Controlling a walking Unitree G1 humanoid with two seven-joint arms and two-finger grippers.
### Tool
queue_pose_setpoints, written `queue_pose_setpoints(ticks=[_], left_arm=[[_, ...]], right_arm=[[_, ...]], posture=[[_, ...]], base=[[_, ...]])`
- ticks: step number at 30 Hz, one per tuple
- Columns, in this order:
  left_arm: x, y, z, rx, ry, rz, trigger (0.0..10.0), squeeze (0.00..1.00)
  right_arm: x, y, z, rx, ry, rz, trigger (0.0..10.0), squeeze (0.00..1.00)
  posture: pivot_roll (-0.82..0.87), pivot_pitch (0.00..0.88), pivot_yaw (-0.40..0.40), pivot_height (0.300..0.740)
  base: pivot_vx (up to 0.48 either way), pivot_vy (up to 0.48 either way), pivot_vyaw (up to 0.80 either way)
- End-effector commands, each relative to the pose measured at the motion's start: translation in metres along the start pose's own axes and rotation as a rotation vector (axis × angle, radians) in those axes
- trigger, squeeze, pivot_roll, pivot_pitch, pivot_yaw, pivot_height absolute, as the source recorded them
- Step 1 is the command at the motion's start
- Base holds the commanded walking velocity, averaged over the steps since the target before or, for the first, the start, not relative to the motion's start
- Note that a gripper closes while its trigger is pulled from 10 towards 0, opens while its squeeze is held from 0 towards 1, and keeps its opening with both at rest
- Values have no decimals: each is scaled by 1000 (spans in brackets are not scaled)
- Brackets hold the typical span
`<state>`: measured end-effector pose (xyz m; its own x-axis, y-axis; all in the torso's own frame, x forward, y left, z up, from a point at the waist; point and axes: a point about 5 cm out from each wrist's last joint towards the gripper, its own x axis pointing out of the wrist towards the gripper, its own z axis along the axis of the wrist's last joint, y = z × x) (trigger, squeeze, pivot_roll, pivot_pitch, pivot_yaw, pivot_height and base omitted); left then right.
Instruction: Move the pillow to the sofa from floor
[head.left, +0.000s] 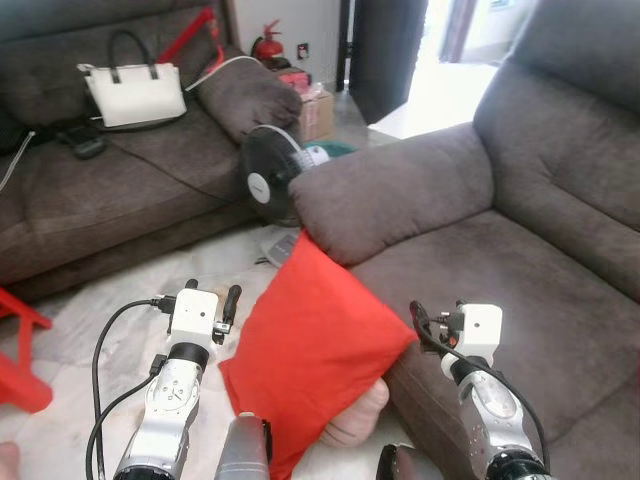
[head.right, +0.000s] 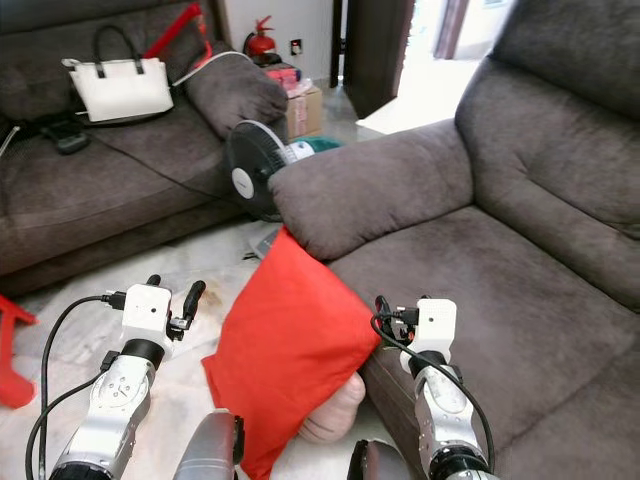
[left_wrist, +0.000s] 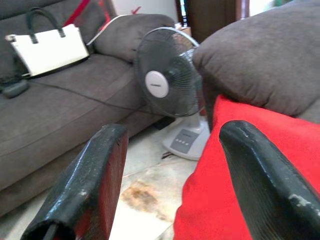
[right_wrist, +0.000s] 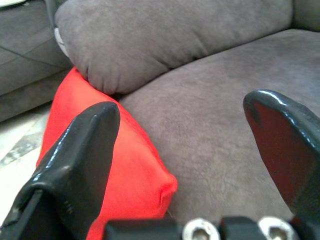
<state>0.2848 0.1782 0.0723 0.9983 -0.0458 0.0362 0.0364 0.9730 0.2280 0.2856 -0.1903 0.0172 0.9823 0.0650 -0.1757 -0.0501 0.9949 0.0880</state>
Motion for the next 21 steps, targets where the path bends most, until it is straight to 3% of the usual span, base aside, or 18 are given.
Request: queue_pose_setpoints(ticks=[1,12,21], left_arm=[[4,3,5,-1,-17,7,10000,0],[5,1,5,-6,-13,1,10000,0],[5,1,5,-8,-12,-3,10000,0]], right_arm=[[2,2,2,-16,-1,16,10000,0],[2,5,1,-29,3,28,10000,0],[3,5,1,-4,7,21,10000,0]], posture=[[174,63,-27,633],[176,69,-29,633],[175,70,-28,633]], base=[[0,0,0],[0,0,664],[0,0,0]])
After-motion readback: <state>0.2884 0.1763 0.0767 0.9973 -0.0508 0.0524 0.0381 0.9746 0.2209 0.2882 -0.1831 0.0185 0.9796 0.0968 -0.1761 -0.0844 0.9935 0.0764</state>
